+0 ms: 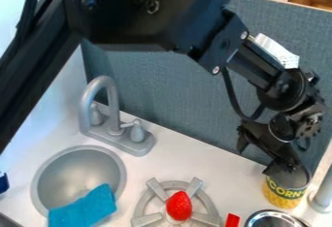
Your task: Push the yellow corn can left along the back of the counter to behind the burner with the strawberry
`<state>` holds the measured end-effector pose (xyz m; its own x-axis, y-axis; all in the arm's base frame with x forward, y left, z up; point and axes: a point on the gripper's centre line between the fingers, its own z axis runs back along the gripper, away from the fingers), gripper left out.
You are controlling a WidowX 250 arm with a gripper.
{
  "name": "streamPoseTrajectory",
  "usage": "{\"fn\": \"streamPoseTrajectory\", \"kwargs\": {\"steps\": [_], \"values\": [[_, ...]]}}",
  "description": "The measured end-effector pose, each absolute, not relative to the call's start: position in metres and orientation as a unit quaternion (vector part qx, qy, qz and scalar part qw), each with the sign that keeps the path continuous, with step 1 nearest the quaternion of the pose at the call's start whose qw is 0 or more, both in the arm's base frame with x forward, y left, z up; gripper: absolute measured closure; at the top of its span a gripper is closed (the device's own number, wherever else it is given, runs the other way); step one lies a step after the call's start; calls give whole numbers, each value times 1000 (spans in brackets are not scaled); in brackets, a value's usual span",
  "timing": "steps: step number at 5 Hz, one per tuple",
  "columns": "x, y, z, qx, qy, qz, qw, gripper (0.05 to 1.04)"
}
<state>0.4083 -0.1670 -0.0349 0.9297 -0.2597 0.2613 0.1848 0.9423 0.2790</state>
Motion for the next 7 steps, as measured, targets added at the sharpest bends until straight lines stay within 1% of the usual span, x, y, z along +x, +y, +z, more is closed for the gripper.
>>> {"fn": "streamPoseTrajectory", "kwargs": {"steps": [1,2,3,4,5,6,7], "values": [[403,-165,-48,130,-136,-117,975,84],[400,-167,-51,129,-130,-117,976,84],[410,-183,-38,112,-153,-112,976,84],[408,-199,-32,111,-159,-122,973,84],[402,-207,-34,90,-145,-117,978,84],[397,-228,-31,56,-144,-139,978,84],[393,-259,-18,37,-156,-174,972,84]]}}
